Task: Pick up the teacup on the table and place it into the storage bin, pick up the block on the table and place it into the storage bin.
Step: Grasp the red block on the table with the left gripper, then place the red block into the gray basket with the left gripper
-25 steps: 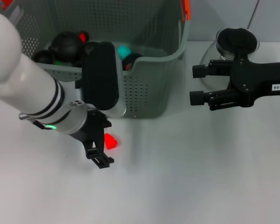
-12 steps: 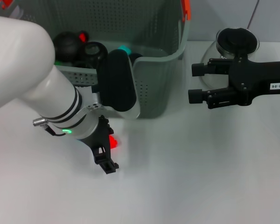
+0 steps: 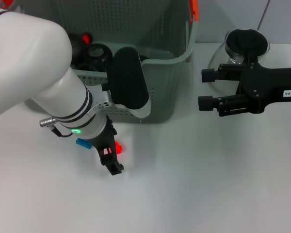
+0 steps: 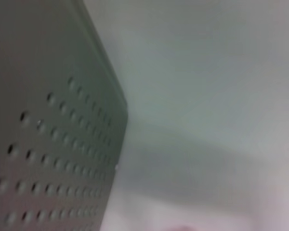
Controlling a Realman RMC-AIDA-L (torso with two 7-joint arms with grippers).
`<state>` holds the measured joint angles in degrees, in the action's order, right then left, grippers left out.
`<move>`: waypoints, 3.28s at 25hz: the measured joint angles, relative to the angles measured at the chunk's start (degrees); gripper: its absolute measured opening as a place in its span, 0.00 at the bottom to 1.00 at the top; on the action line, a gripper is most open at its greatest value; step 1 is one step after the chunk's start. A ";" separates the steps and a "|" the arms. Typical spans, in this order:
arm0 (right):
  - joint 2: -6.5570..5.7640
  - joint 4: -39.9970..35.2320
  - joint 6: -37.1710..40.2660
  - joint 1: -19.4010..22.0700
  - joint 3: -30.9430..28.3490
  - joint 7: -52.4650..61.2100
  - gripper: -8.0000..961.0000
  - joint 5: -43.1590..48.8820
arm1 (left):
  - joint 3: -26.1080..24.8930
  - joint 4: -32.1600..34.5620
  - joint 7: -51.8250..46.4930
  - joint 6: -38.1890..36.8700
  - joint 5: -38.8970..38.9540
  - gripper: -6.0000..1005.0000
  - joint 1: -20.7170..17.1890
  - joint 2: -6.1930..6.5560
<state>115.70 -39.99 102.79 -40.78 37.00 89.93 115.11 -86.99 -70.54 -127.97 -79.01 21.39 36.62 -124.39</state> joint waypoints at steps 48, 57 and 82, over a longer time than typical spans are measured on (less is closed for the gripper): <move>-0.13 -0.01 -0.30 1.17 -0.09 -1.12 0.98 -0.26 | 0.04 7.37 -6.51 2.10 -2.59 0.53 5.35 0.00; -0.24 0.00 0.17 1.60 -0.84 -1.62 0.98 -0.40 | -5.25 0.23 -6.48 -8.83 -0.66 0.41 4.79 -0.03; -1.19 -0.17 2.72 1.16 -0.70 -2.47 0.98 -0.49 | -52.75 9.69 -6.09 -5.86 26.03 0.51 13.46 17.71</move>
<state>114.51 -40.16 105.51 -39.62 36.30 87.46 114.62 -139.74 -60.85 -134.06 -84.87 47.42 50.08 -106.67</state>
